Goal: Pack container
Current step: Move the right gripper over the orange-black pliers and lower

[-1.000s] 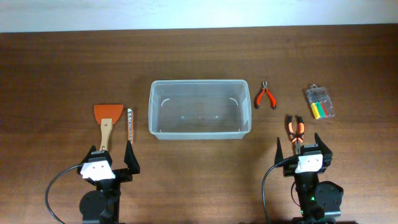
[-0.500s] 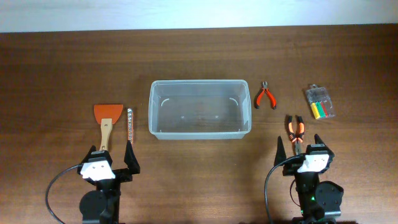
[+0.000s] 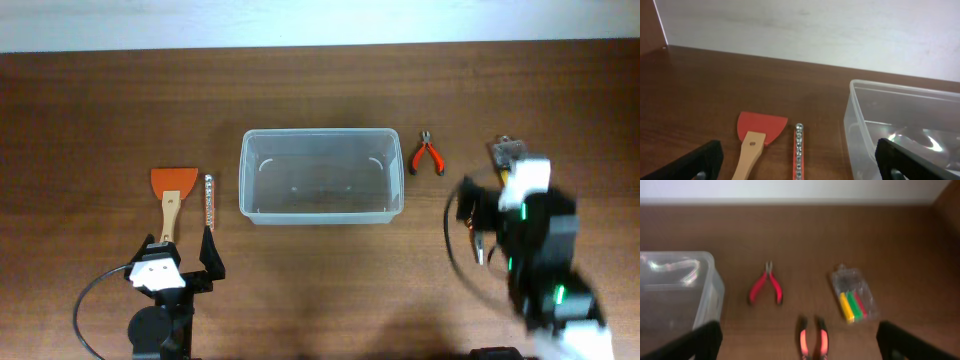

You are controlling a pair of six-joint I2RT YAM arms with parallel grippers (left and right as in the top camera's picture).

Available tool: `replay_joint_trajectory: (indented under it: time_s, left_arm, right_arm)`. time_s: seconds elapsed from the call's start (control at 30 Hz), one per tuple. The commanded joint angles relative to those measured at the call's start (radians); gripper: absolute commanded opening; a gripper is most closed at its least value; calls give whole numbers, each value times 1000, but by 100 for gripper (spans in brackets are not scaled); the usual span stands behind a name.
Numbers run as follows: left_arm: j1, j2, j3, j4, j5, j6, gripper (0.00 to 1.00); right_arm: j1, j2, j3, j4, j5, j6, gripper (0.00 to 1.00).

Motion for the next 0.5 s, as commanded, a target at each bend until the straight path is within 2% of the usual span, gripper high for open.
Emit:
replay_joint_trajectory:
  time_s: [0.0, 0.13, 0.27, 0.33, 0.47]
  left_arm:
    - [5, -8, -10, 1, 11, 16, 99]
    - [5, -8, -10, 1, 11, 16, 99]
    - [5, -8, -10, 1, 11, 16, 99]
    - [5, -8, -10, 1, 11, 16, 99]
    - [5, -8, -10, 1, 11, 16, 99]
  right_arm:
    - [-4, 264, 316, -192, 13, 2, 99]
    - [-28, 528, 650, -457, 7, 2, 99]
    - [-55, 709, 880, -610, -91, 2, 99]
    - [-64, 759, 938, -635, -143, 2, 99]
    - [-71, 790, 954, -610, -105, 2, 99]
